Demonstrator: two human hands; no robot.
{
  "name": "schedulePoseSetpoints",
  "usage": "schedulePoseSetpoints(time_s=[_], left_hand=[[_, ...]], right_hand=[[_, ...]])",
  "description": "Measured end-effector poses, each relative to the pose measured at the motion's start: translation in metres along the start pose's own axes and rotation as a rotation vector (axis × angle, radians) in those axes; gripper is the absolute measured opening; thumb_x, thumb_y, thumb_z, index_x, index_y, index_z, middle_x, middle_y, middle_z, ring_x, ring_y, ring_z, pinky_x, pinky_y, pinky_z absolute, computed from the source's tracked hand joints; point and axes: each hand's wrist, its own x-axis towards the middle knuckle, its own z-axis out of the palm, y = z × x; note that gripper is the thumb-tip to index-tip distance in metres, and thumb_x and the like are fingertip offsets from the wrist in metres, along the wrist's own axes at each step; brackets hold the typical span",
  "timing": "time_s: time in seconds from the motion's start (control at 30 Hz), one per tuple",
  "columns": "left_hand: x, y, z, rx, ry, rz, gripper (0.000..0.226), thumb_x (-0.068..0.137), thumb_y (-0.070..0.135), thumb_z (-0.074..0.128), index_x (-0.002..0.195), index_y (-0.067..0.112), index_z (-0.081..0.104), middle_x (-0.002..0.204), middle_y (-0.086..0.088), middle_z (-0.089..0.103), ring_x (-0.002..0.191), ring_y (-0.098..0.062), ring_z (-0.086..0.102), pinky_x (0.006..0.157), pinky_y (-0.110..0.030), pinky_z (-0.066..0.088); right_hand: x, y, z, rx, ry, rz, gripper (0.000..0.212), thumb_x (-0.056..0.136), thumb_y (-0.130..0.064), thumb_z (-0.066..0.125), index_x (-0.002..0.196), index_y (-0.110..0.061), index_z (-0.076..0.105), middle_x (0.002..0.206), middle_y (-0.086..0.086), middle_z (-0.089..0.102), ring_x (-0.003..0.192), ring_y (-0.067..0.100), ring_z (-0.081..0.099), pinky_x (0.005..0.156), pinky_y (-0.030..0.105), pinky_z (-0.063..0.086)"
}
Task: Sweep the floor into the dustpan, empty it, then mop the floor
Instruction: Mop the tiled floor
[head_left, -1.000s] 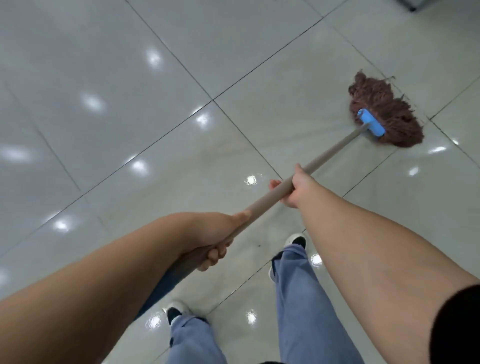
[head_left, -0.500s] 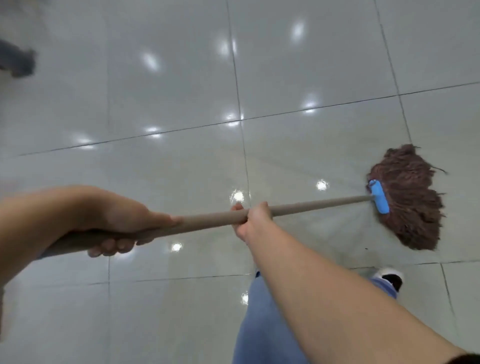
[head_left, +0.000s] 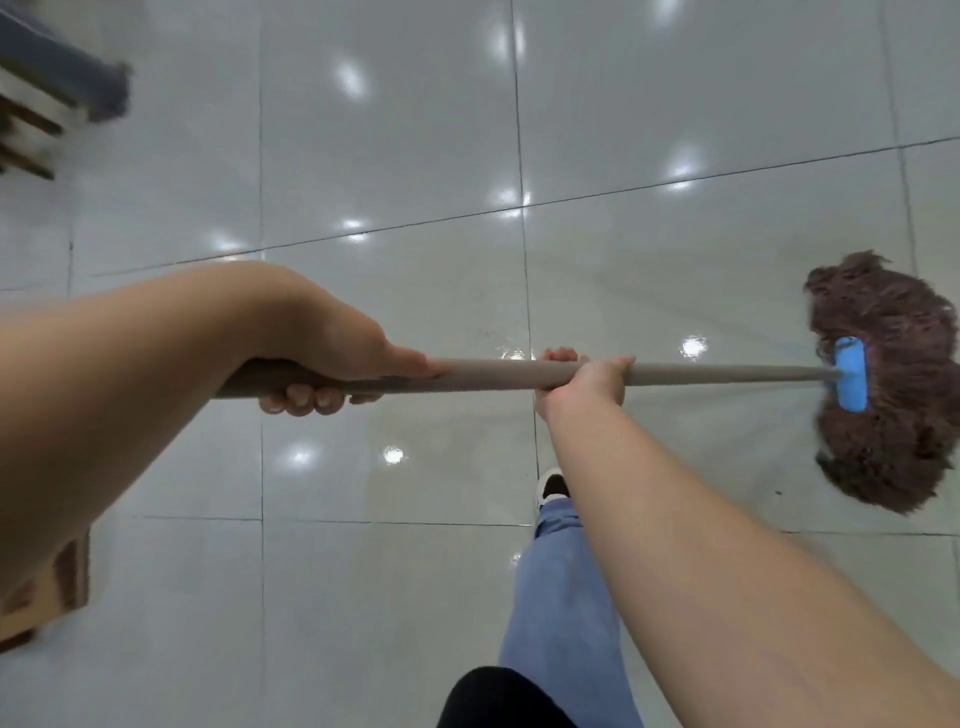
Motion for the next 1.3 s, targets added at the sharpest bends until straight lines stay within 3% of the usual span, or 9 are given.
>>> schedulePoseSetpoints(time_s=[0.27, 0.4, 0.53, 0.63, 0.8, 0.9, 1.03, 1.2, 1.3], left_hand=[[-0.031, 0.250, 0.050, 0.050, -0.065, 0.084, 0.065, 0.077, 0.080, 0.027, 0.070, 0.016, 0.031, 0.040, 0.002, 0.031, 0.030, -0.015, 0.028, 0.042, -0.013, 0.030], [-0.067, 0.415, 0.081, 0.065, -0.083, 0.129, 0.065, 0.078, 0.080, 0.031, 0.066, 0.015, 0.032, 0.040, 0.002, 0.034, 0.030, -0.014, 0.030, 0.041, -0.012, 0.031], [-0.101, 0.596, 0.132, 0.093, -0.106, 0.262, 0.064, 0.080, 0.078, 0.030, 0.068, 0.015, 0.032, 0.041, 0.001, 0.035, 0.030, -0.013, 0.032, 0.040, -0.013, 0.032], [-0.113, 0.718, 0.195, 0.076, -0.154, 0.384, 0.062, 0.085, 0.072, 0.030, 0.063, 0.015, 0.036, 0.039, 0.001, 0.037, 0.028, -0.012, 0.033, 0.039, -0.012, 0.034], [-0.126, 0.854, 0.273, 0.051, -0.172, 0.555, 0.065, 0.084, 0.072, 0.032, 0.065, 0.010, 0.040, 0.035, 0.000, 0.037, 0.023, -0.013, 0.033, 0.034, -0.012, 0.034], [-0.126, 0.877, 0.281, 0.042, -0.165, 0.603, 0.061, 0.086, 0.071, 0.032, 0.071, 0.012, 0.038, 0.034, 0.000, 0.035, 0.022, -0.011, 0.032, 0.031, -0.012, 0.034], [-0.108, 0.846, 0.275, 0.048, -0.140, 0.566, 0.063, 0.085, 0.073, 0.031, 0.069, 0.012, 0.037, 0.034, 0.001, 0.034, 0.022, -0.010, 0.031, 0.032, -0.010, 0.033], [-0.077, 0.749, 0.257, 0.012, -0.125, 0.491, 0.060, 0.087, 0.070, 0.030, 0.067, 0.014, 0.035, 0.032, 0.003, 0.034, 0.021, -0.008, 0.029, 0.033, -0.007, 0.028], [-0.055, 0.664, 0.245, -0.013, -0.130, 0.458, 0.061, 0.086, 0.071, 0.030, 0.065, 0.014, 0.035, 0.034, 0.003, 0.034, 0.022, -0.009, 0.030, 0.034, -0.008, 0.028]], right_hand=[[0.031, -0.249, -0.064, 0.091, 0.082, -0.163, 0.048, 0.093, -0.050, 0.046, 0.069, -0.008, 0.042, 0.052, 0.004, 0.047, 0.042, 0.017, 0.045, 0.037, 0.014, 0.043], [0.045, -0.416, -0.110, 0.185, 0.028, -0.223, 0.044, 0.092, -0.047, 0.050, 0.071, -0.009, 0.042, 0.038, 0.003, 0.047, 0.023, 0.013, 0.042, 0.036, 0.012, 0.041], [0.052, -0.602, -0.176, 0.220, 0.015, -0.312, 0.039, 0.094, -0.046, 0.050, 0.079, -0.010, 0.041, 0.055, 0.003, 0.045, 0.016, 0.011, 0.037, 0.031, 0.011, 0.039], [0.058, -0.727, -0.240, 0.205, 0.087, -0.369, 0.036, 0.094, -0.040, 0.052, 0.078, -0.010, 0.041, 0.061, 0.004, 0.045, 0.026, 0.011, 0.045, 0.028, 0.011, 0.039], [0.058, -0.840, -0.327, 0.189, 0.141, -0.497, 0.036, 0.100, -0.030, 0.044, 0.073, -0.007, 0.040, 0.071, 0.008, 0.048, 0.028, 0.020, 0.055, 0.024, 0.021, 0.042], [0.064, -0.854, -0.333, 0.170, 0.153, -0.525, 0.034, 0.101, -0.026, 0.041, 0.073, -0.007, 0.041, 0.070, 0.008, 0.047, 0.047, 0.023, 0.052, 0.023, 0.022, 0.041], [0.086, -0.825, -0.318, 0.276, 0.127, -0.444, 0.031, 0.098, -0.035, 0.045, 0.078, -0.011, 0.044, 0.064, 0.004, 0.040, 0.047, 0.016, 0.038, 0.032, 0.013, 0.041], [0.098, -0.728, -0.293, 0.246, 0.113, -0.409, 0.030, 0.096, -0.044, 0.043, 0.092, -0.014, 0.044, 0.064, 0.001, 0.038, 0.045, 0.014, 0.037, 0.037, 0.011, 0.041], [0.090, -0.640, -0.278, 0.207, 0.132, -0.386, 0.032, 0.096, -0.042, 0.042, 0.082, -0.014, 0.045, 0.066, 0.001, 0.040, 0.044, 0.014, 0.038, 0.037, 0.011, 0.041]])
